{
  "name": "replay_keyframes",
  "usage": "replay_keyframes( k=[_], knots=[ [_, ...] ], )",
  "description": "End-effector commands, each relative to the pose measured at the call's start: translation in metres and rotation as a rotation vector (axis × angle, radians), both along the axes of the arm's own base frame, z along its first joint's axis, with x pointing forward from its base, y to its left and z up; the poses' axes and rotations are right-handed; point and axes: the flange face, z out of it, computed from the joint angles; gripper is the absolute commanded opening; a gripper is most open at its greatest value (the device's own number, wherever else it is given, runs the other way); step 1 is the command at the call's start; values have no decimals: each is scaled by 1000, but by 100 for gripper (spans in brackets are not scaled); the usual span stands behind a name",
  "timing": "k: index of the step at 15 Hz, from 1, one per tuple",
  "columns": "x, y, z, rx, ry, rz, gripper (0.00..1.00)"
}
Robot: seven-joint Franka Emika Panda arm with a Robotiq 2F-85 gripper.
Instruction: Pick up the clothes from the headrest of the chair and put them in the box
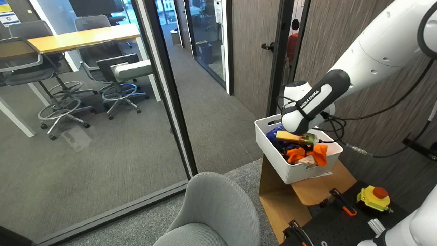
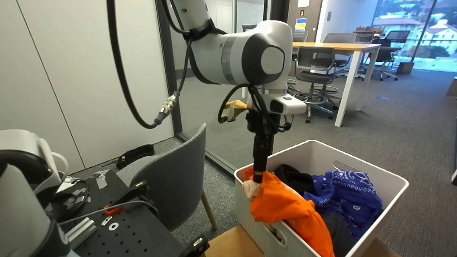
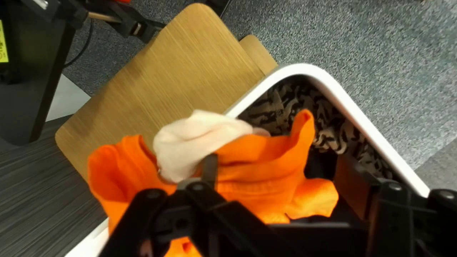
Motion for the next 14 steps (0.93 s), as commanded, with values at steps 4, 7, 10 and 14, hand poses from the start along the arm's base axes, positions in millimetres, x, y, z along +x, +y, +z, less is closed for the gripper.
replay_keyframes(
  k=[4,7,10,14],
  knots=[
    [-37,53,81,166,60,265,100],
    [-59,76,126,185,82,434,100],
    [-87,99,174,179,96,600,100],
    [-135,133,240,140,104,808,100]
  ],
)
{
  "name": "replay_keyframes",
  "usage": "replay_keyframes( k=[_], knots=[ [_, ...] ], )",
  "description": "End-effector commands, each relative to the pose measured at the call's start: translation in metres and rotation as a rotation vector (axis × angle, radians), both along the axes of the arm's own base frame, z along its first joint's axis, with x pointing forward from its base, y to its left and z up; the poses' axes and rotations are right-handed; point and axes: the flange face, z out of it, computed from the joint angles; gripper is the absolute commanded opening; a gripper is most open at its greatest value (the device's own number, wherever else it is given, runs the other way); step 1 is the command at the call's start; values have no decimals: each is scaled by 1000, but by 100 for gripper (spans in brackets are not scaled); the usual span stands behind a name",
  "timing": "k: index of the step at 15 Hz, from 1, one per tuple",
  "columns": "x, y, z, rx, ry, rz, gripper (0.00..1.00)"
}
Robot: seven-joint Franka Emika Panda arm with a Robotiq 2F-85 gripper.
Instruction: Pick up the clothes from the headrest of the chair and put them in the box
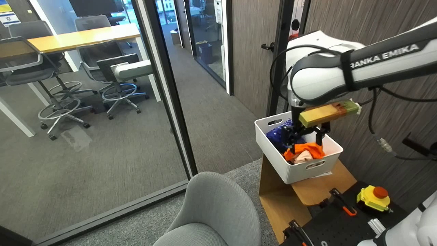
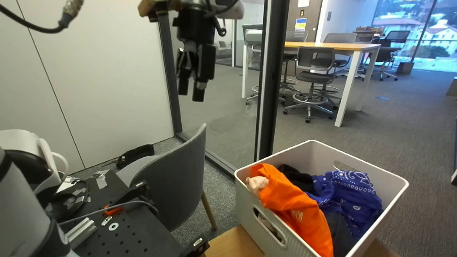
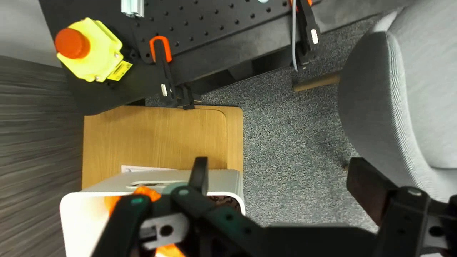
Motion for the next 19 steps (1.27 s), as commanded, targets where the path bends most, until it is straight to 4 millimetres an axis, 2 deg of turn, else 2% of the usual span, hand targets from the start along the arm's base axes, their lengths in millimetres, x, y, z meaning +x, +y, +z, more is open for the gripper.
replay_keyframes(
  k=[1,4,7,12,19],
  knots=[
    [-55,29,60,-5,-56,165,100],
    [-95,52,102,-7,-133,240,100],
    [-113,58,121,11,-267,322,100],
    [-112,47,122,105,-407,342,100],
    [-107,45,112,100,-375,317,100]
  ],
)
